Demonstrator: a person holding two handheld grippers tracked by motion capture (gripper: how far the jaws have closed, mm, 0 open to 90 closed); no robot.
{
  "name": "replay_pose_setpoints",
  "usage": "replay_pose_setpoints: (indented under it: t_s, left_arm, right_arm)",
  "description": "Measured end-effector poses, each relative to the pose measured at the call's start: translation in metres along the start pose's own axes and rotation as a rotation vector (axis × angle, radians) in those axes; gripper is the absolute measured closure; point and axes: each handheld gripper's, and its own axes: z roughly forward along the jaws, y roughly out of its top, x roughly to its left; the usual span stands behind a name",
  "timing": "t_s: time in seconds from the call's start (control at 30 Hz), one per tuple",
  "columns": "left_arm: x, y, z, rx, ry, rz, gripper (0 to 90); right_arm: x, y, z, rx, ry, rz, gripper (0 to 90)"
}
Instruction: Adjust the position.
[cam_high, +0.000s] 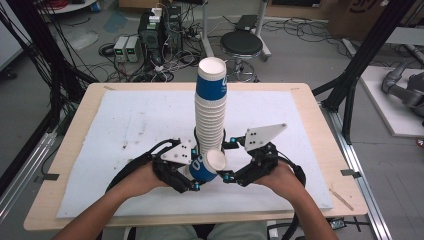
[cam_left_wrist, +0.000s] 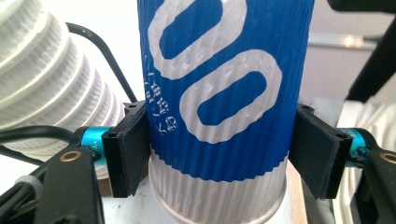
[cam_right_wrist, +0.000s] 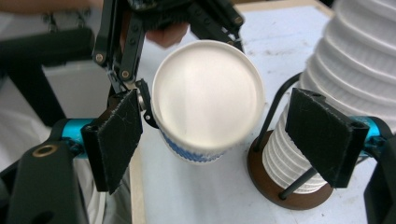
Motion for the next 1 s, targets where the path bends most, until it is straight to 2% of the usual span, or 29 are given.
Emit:
replay_pose_setpoints:
  t_s: [0.03,0.1,0.23,0.4,0.47,0.67,0.77,0.9,1.0]
  left_arm:
    - [0.0,0.0,0.0,0.0,0.0,0.0,27.3]
    - [0.0,0.006,0.0,0.032,-0.006,0.016,27.3]
    - [-0.002,0.011,0.001,0.068,-0.021,0.042,27.4]
    - [-0.002,0.011,0.004,0.089,-0.035,0.04,27.3]
    - [-0.002,0.01,0.005,0.099,-0.043,0.041,27.3]
    - [-0.002,0.01,0.008,0.11,-0.064,0.042,27.4]
    - [-0.002,0.009,0.009,0.12,-0.069,0.048,27.5]
    - [-0.001,0.009,0.007,0.103,-0.07,0.045,27.2]
    - [0.0,0.004,0.007,0.049,-0.077,0.019,23.7]
  right_arm:
    - [0.0,0.0,0.0,0.0,0.0,0.0,19.2]
    - [0.0,0.009,0.006,0.049,0.011,-0.041,19.2]
    - [0.001,0.019,0.013,0.094,0.015,-0.09,19.2]
    - [-0.001,0.023,0.021,0.139,0.043,-0.092,20.3]
    - [-0.002,0.023,0.023,0.156,0.067,-0.091,25.6]
    - [-0.001,0.022,0.028,0.191,0.106,-0.089,28.9]
    - [-0.001,0.022,0.03,0.209,0.118,-0.095,33.2]
    - [-0.001,0.021,0.029,0.206,0.116,-0.093,34.1]
    - [-0.002,0.02,0.027,0.19,0.119,-0.093,33.9]
